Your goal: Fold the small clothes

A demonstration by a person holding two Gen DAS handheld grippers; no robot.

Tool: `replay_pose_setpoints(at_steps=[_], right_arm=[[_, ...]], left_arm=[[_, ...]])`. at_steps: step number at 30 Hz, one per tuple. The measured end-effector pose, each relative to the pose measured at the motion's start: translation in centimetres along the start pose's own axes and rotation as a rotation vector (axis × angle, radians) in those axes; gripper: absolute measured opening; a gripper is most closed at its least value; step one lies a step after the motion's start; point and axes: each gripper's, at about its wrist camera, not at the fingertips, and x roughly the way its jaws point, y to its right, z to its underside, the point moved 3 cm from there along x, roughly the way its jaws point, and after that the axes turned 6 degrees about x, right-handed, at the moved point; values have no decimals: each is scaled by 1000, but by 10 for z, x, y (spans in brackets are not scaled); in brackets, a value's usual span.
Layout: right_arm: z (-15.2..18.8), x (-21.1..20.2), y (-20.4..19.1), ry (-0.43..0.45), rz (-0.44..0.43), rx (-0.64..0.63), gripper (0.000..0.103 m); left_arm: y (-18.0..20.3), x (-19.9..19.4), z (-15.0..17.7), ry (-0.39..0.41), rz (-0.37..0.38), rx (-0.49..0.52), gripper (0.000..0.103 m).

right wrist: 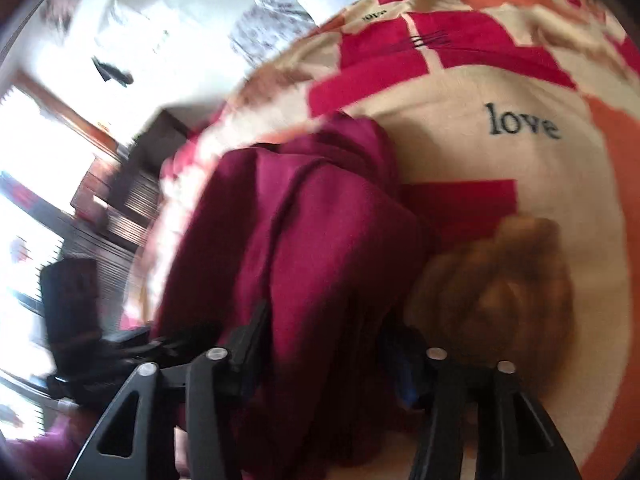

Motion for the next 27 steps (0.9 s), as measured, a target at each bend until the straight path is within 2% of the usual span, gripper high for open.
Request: replay_pose_setpoints(at_steps=[2,6,8,11,15,18,20,22,27], right_arm=[[1,-10,-6,22,16,-4,56],[4,-51,-22,125,95,-81,56],[7,-72,-37,166,81,-143,56],[14,-87,-63,202,43,-230,50],[34,-76,-85,172,53,-325,44],[52,-49,-78,122,185,-382,44],[62,-28,-60,70,271,-369,44],[68,-20,-45,58,254,-310,44],[65,-47,-48,119,207,-266,44]], left_arm=[[0,-5,-1,18,-14,-8,53],[7,-15,-3,20,-60,22,53],[5,-20,-4,38,-96,31,56],[6,-32,-3,98,-170,43,56],[8,-43,-4,142,-234,70,56],[16,-49,-4,171,-273,95,56],[20,-51,-1,184,-299,110,56],[25,-49,-1,183,-311,119,56],[34,-58,6,212,-337,137,56]])
